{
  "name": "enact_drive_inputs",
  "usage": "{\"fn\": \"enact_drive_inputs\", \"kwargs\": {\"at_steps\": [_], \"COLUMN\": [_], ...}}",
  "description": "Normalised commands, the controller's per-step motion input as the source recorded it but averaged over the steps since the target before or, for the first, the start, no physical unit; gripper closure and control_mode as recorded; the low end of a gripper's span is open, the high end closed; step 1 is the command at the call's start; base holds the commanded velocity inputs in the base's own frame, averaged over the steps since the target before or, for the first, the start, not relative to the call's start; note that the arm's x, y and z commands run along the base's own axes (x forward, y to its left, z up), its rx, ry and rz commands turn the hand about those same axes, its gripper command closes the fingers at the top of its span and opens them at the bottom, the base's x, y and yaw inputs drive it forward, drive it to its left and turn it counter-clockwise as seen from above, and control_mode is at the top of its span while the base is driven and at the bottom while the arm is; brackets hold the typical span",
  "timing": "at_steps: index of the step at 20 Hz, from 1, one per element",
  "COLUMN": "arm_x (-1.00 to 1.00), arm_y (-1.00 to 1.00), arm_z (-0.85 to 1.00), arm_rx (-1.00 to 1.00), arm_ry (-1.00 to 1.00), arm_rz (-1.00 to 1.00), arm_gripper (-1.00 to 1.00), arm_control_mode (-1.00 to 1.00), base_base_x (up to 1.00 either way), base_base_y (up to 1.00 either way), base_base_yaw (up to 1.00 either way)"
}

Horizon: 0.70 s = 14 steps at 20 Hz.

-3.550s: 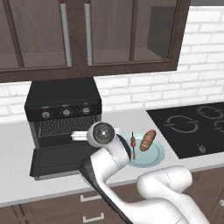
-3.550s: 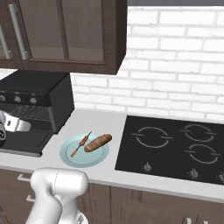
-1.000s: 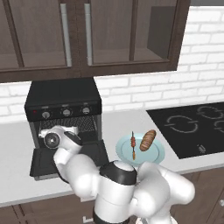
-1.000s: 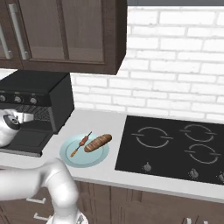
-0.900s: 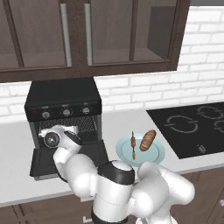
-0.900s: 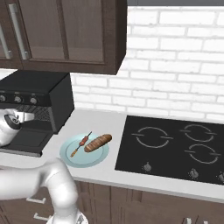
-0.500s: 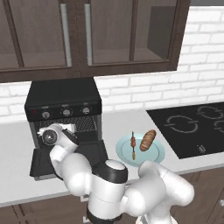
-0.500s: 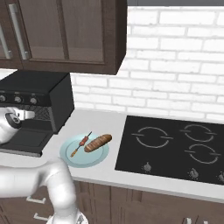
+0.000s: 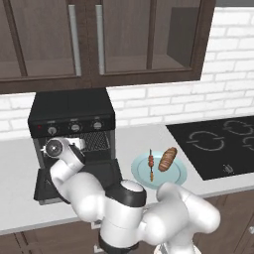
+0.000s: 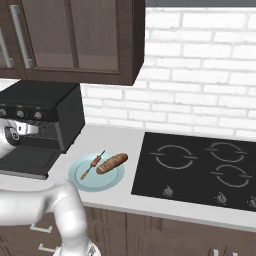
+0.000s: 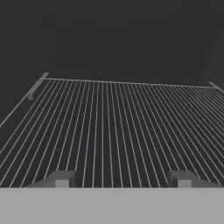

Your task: Pick up the kebab skewer and baguette bread, and place them inside the toaster oven. Close the toaster oven door and start by setting the timer.

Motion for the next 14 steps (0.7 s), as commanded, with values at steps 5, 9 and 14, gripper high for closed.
{"fn": "enact_drive_inputs", "kwargs": {"at_steps": [5,9,14], "arm_x": [-0.82,-0.91,-0.79], "arm_y": [0.0,0.0,0.0], "arm_z": [-0.99,-0.93,-0.87], "arm_rx": [-0.08,-0.06,-0.05], "arm_ry": [0.19,0.22,0.31], "arm_rz": [0.0,0.0,0.0], "arm_gripper": [-1.0,-1.0,-1.0], "arm_control_mode": [-1.0,-1.0,-1.0], "base_base_x": [0.0,0.0,0.0], "base_base_y": [0.0,0.0,0.0], "base_base_yaw": [0.0,0.0,0.0]}}
